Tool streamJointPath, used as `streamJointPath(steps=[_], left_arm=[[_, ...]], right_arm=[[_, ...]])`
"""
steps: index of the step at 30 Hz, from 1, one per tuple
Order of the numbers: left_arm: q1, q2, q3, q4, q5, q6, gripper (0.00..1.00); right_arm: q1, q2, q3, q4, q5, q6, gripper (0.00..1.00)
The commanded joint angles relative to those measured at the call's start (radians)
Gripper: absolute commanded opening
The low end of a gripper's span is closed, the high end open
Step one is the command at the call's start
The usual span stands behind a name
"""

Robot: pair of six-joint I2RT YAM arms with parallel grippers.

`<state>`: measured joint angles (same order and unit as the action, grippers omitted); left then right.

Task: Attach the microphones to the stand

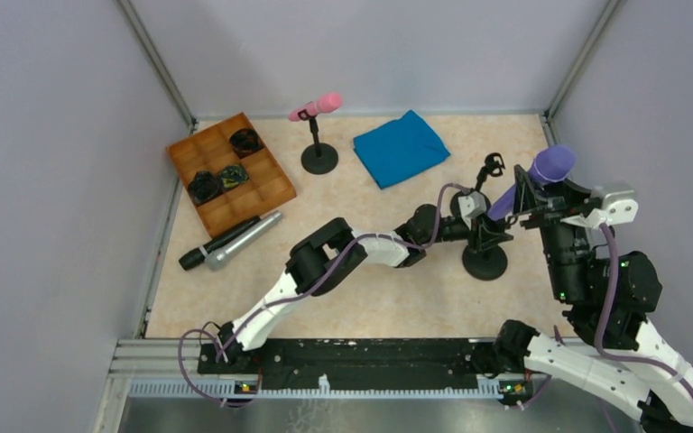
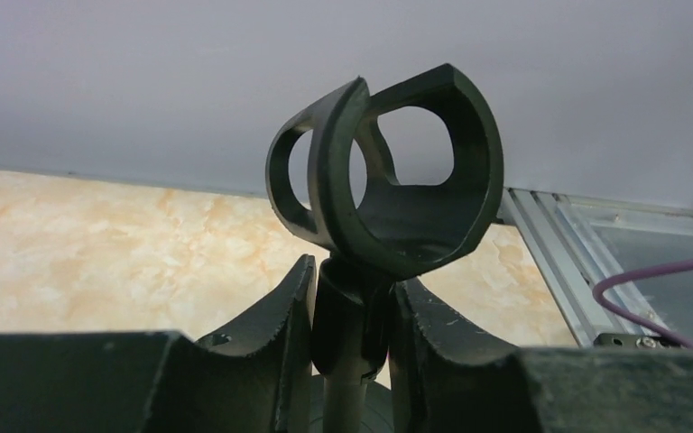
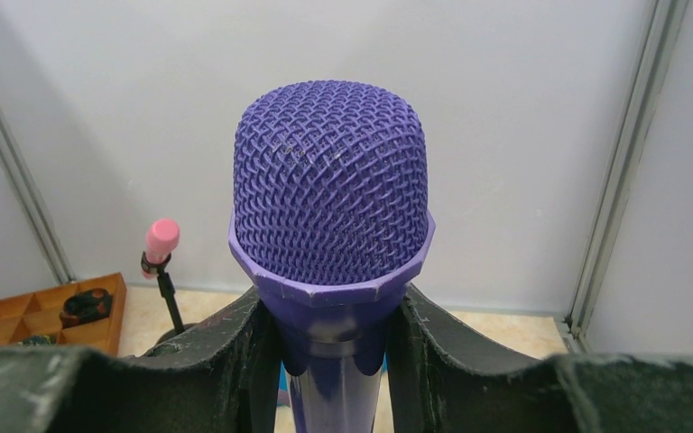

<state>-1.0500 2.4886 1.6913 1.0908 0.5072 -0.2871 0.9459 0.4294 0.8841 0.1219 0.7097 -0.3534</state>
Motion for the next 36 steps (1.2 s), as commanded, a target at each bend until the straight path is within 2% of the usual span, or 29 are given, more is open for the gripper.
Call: streamJointPath(steps=[1,5,13,17,21,23,28,36], left_arm=[[-0.007,-0.142,-0.132,0.032,-0.033,0.056,0.00],[-0.002,-0.289,-0.312,0.039,-0.119,0.129,0.00],[0.076,-0.590,-0.699,0.061,-0.236,0.157,0.00],[0.096,-0.733,-0.877,0.101,-0.442,0.226,0.00],[0.104,-0.806,-1.019,0.207,-0.784,0.276,0.00],[0.105,-0.819,-1.071,0.283,-0.915,0.307,0.00],[0.105,-0.810,-1.134,0.405,-1.131,0.341,0.00],[0.099,-0.740,-1.119,0.496,-1.469,0.395,0.00]], right_arm=[[-0.001,-0.005,-0.011,0.019,-0.004,0.011,0.00],[0.000,-0.004,-0.016,0.019,-0.005,0.008,0.00],[-0.001,0.010,-0.036,0.040,-0.015,0.002,0.00],[-0.001,0.029,-0.044,0.052,-0.020,-0.005,0.00],[-0.001,0.058,-0.057,0.063,-0.027,-0.006,0.00],[-0.001,0.072,-0.065,0.071,-0.034,-0.002,0.00],[-0.001,0.113,-0.070,0.083,-0.055,0.015,0.00],[-0.001,0.144,-0.074,0.084,-0.068,0.040,0.00]])
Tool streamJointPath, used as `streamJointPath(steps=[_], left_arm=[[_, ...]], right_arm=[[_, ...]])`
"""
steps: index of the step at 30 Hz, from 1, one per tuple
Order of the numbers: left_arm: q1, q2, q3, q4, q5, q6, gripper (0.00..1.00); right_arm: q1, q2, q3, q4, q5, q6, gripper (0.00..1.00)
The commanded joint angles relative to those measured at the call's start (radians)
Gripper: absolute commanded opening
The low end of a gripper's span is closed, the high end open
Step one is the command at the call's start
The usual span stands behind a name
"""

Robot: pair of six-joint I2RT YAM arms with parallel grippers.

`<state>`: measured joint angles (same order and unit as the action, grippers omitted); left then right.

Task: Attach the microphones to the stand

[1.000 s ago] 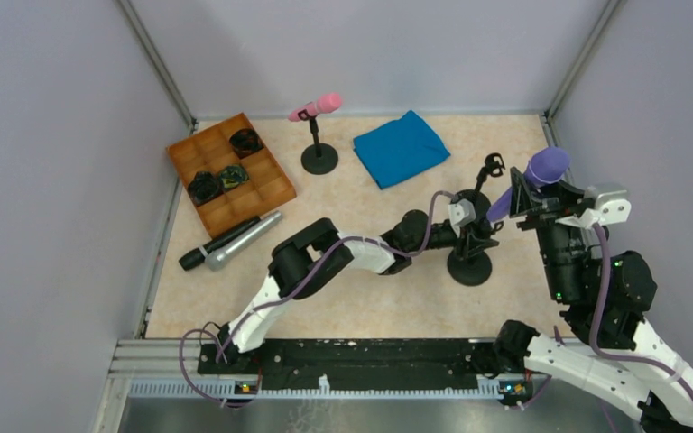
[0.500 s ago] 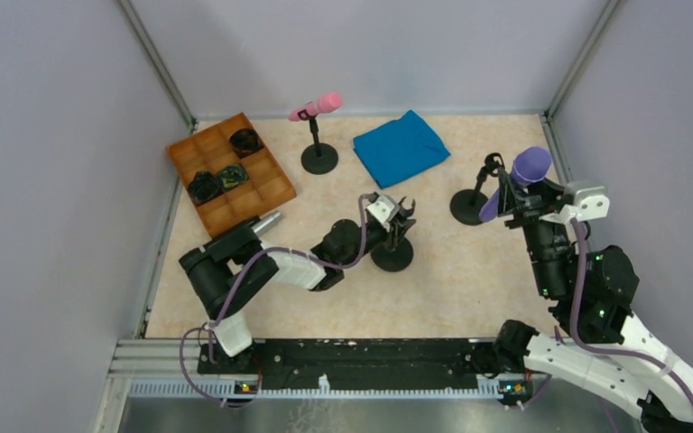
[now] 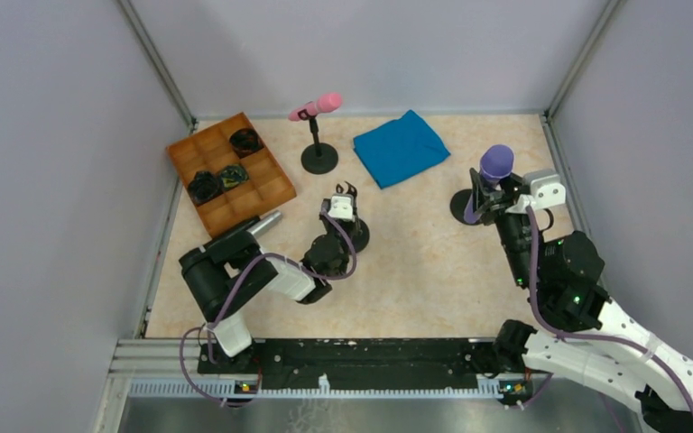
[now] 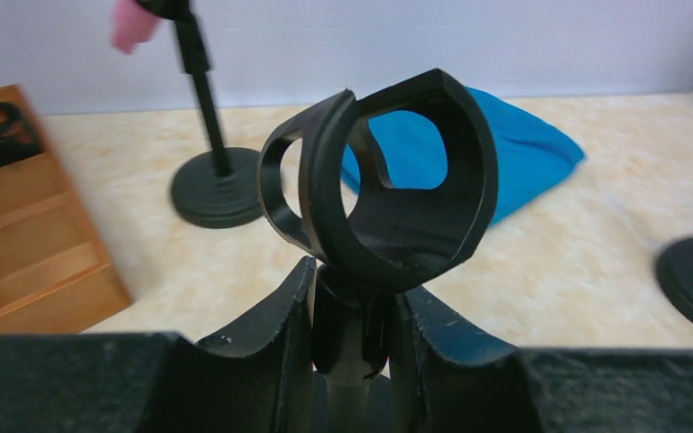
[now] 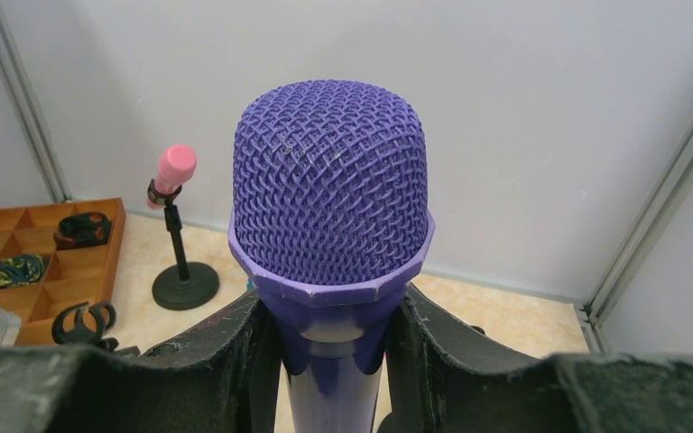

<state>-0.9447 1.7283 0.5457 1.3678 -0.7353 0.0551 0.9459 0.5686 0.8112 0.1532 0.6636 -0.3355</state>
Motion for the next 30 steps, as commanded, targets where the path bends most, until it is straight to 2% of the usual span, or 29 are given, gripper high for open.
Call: streamJointPath(steps=[1,3,5,8,13,16,18,22,27,30], left_arm=[[-0.006,0.036,0.035,0.240,-0.252,0.064,0.00],[-0.006,0.059,0.048,0.265,-0.268,0.082,0.06],[-0.006,0.066,0.053,0.248,-0.263,0.063,0.21],[-0.006,0.074,0.058,0.209,-0.244,0.027,0.37],[-0.006,0.067,0.040,0.172,-0.201,-0.003,0.69],[-0.005,0.022,-0.005,0.136,-0.116,-0.044,0.88],[-0.002,-0.030,-0.049,0.085,-0.036,-0.088,0.96],[0.000,-0.158,-0.146,-0.041,0.109,-0.154,0.99],[0.032,-0.294,-0.308,-0.011,0.337,-0.126,0.99],[0.115,-0.359,-0.357,-0.028,0.484,-0.157,0.99]], right_arm=[[-0.001,0.007,-0.002,0.051,-0.022,0.025,0.00],[-0.001,0.010,-0.004,0.050,-0.023,0.028,0.00],[-0.002,0.011,-0.004,0.046,-0.023,0.028,0.00],[-0.001,0.012,-0.006,0.045,-0.021,0.024,0.00],[-0.001,0.011,-0.010,0.045,-0.019,0.023,0.00],[-0.001,0.015,-0.012,0.045,-0.024,0.026,0.00],[-0.001,0.021,-0.016,0.045,-0.025,0.024,0.00],[-0.001,0.033,-0.025,0.050,-0.030,0.020,0.00],[-0.001,0.046,-0.035,0.057,-0.041,0.021,0.00],[-0.001,0.051,-0.039,0.056,-0.049,0.028,0.00]])
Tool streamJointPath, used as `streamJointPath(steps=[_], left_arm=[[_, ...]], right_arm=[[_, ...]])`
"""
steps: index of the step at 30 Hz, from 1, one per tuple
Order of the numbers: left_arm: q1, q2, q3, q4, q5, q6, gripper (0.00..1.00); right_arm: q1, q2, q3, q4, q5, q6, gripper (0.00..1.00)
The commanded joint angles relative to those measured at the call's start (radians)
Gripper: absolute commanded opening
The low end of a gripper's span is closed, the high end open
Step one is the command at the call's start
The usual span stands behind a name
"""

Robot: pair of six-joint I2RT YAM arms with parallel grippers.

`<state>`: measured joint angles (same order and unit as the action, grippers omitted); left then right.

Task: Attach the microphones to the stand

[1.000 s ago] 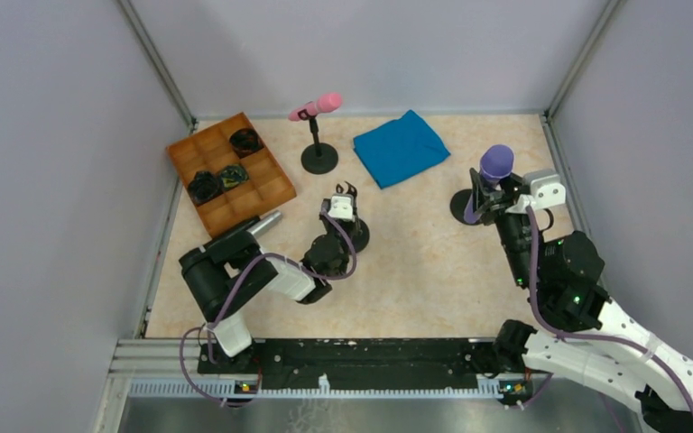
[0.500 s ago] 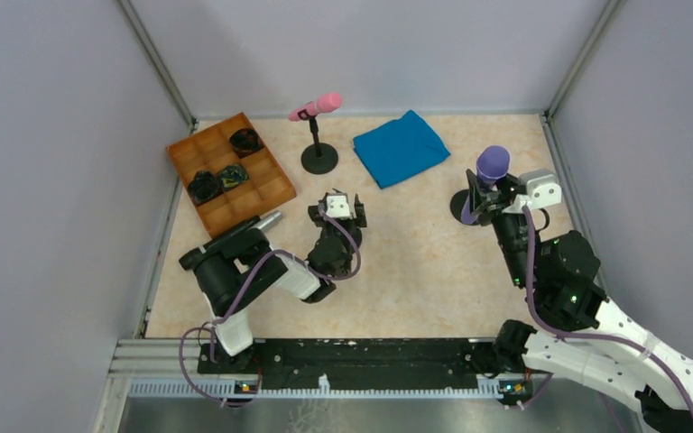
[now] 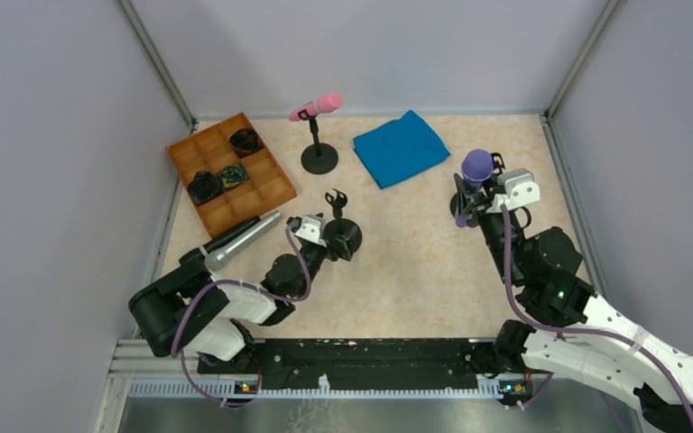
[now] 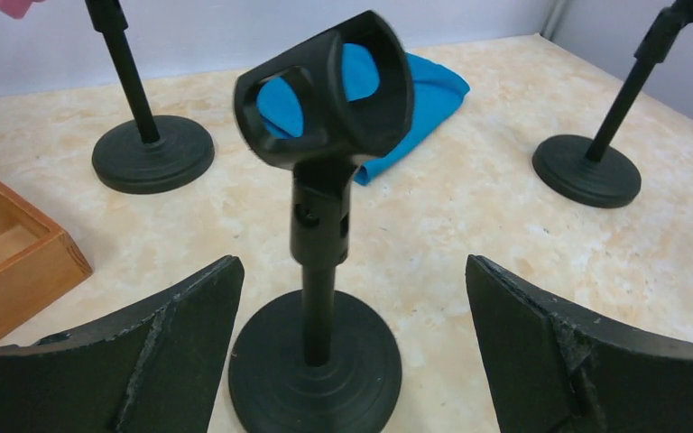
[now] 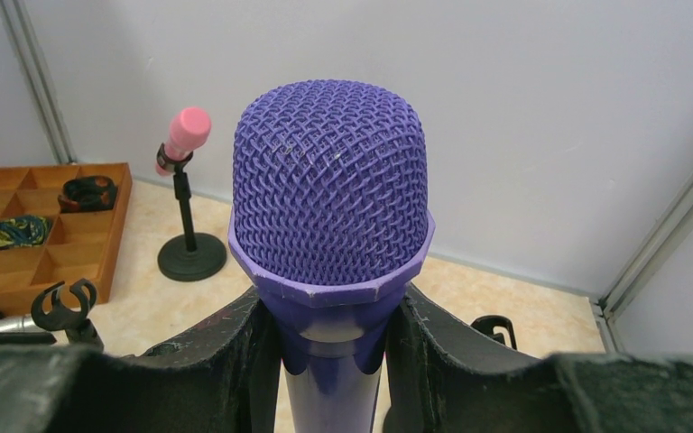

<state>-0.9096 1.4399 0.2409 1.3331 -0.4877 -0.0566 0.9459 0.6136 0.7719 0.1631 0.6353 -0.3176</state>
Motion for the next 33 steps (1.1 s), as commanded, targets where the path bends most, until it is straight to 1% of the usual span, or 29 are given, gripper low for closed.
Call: streamJointPath(steps=[1,4,5,7,9,12,13,15,22,33], left_arm=[[0.119,-0.087,-0.064,0.006,0.297,-0.061,0.99],[0.227,-0.115,-0.074,0.023,0.468,-0.073,0.98],[0.255,-0.118,-0.070,0.029,0.562,-0.073,0.98],[0.297,-0.115,-0.059,0.051,0.655,-0.062,0.96],[0.331,-0.099,-0.048,0.079,0.713,-0.059,0.93],[0.361,-0.068,-0.028,0.125,0.791,-0.077,0.83],[0.367,-0.057,-0.020,0.136,0.812,-0.082,0.79],[0.375,-0.032,-0.006,0.156,0.836,-0.091,0.75],[0.400,0.078,0.046,0.238,0.882,-0.132,0.73],[0.452,0.203,0.107,0.334,0.960,-0.197,0.62]], right_arm=[[-0.001,0.006,0.000,0.045,-0.024,0.013,0.00],[-0.001,0.008,-0.002,0.036,-0.037,0.018,0.00],[0.000,0.008,-0.001,0.033,-0.041,0.021,0.00],[-0.001,0.009,-0.002,0.028,-0.051,0.023,0.00],[-0.001,0.009,-0.002,0.021,-0.057,0.027,0.00],[-0.001,0.008,-0.001,0.015,-0.066,0.034,0.00],[-0.001,0.008,-0.002,0.012,-0.068,0.035,0.00],[-0.001,0.008,0.000,0.008,-0.071,0.038,0.00],[-0.001,0.008,0.007,-0.008,-0.080,0.040,0.00],[-0.001,0.014,0.012,-0.015,-0.092,0.041,0.00]])
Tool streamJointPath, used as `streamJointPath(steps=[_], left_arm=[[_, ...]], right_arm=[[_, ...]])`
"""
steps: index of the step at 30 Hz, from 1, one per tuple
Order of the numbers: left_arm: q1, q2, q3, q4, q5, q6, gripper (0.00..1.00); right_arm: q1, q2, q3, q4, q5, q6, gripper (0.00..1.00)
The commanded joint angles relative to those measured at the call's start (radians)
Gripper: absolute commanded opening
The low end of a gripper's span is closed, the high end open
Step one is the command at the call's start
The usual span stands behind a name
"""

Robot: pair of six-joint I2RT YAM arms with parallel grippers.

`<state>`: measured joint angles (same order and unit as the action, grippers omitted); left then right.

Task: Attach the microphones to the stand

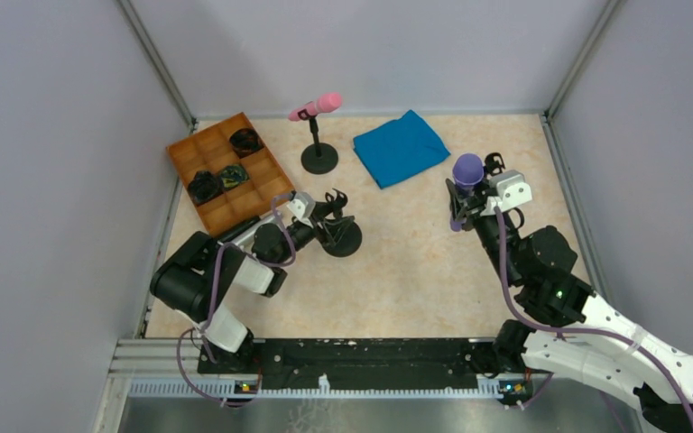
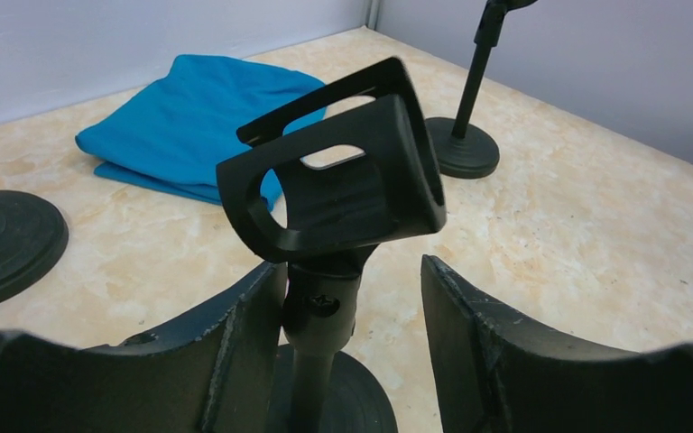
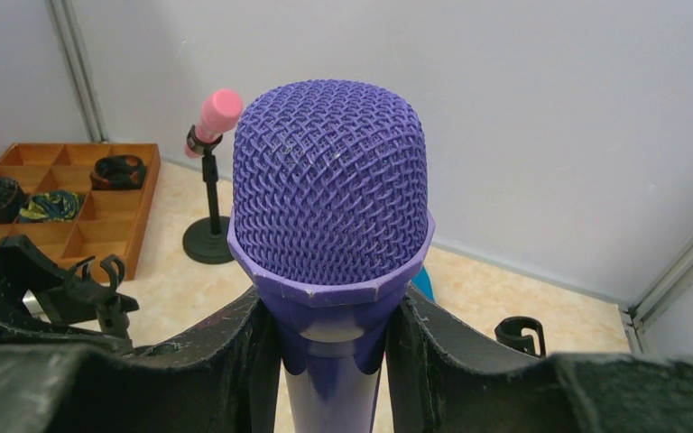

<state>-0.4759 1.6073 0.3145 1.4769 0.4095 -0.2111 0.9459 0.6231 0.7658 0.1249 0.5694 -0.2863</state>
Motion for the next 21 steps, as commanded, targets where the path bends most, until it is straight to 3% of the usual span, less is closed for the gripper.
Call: streamJointPath(steps=[1,9,21], left_arm=[[0.025,0.047,0.038,0.200,0.074,-0.051,0.61],[0.064,0.107,0.058,0.301,0.148,-0.131,0.59],[0.074,0.067,0.067,0.299,0.168,-0.140,0.61]], right_arm=[[-0.001,0.006,0.019,0.022,-0.026,0.010,0.00],[-0.001,0.018,0.024,0.022,-0.032,0.007,0.00],[-0.001,0.053,0.032,0.031,-0.051,0.012,0.00]])
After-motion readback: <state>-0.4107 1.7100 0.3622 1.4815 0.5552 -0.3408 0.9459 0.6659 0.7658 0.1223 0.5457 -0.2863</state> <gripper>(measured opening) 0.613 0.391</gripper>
